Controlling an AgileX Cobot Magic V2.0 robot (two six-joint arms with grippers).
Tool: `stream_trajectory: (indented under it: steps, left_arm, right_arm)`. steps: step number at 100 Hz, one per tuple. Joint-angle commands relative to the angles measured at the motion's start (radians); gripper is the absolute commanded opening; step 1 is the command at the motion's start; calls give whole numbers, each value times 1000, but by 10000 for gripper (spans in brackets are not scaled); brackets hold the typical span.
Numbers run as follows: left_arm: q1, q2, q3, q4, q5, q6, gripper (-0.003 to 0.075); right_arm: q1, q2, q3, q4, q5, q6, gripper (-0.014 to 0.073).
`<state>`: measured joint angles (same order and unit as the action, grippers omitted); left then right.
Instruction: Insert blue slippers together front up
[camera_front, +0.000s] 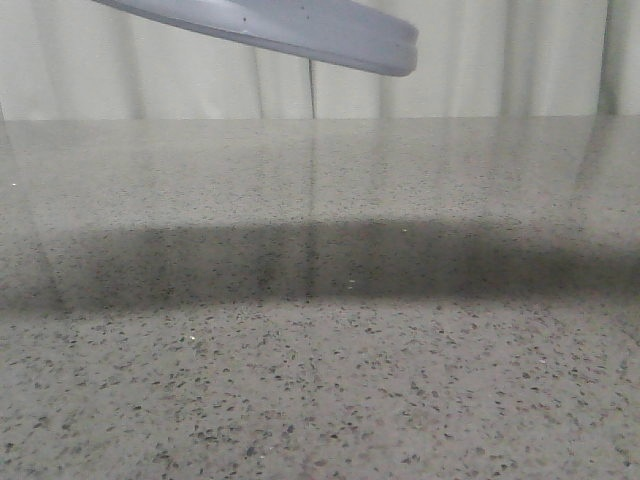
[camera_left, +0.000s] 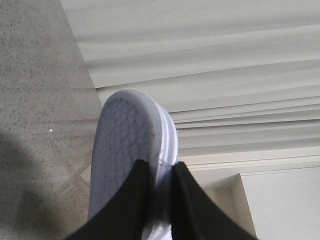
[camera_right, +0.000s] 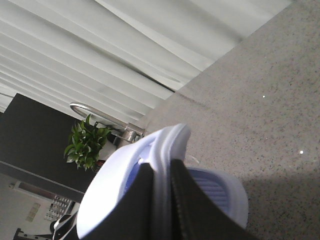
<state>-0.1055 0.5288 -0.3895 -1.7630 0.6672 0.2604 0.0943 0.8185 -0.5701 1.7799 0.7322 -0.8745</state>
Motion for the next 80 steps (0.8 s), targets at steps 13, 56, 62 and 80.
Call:
stream_trajectory:
  steps: [13,56,62,80]
  left_arm:
    - [-9,8,-36,-98,130,-19,15]
    - [-9,8,-36,-66,78,4,15]
    - [-9,8,-36,-57,68,4,15]
    - [-9,8,-36,-14,41,4,15]
  right_arm:
    - [12,-2,-27,21,180,-40,-91]
    - [12,-2,-27,-44,82,-41,368]
    - [12,-2,-27,-44,72,-41,429]
    - [12,-18,-27,-44,-22,-41,440]
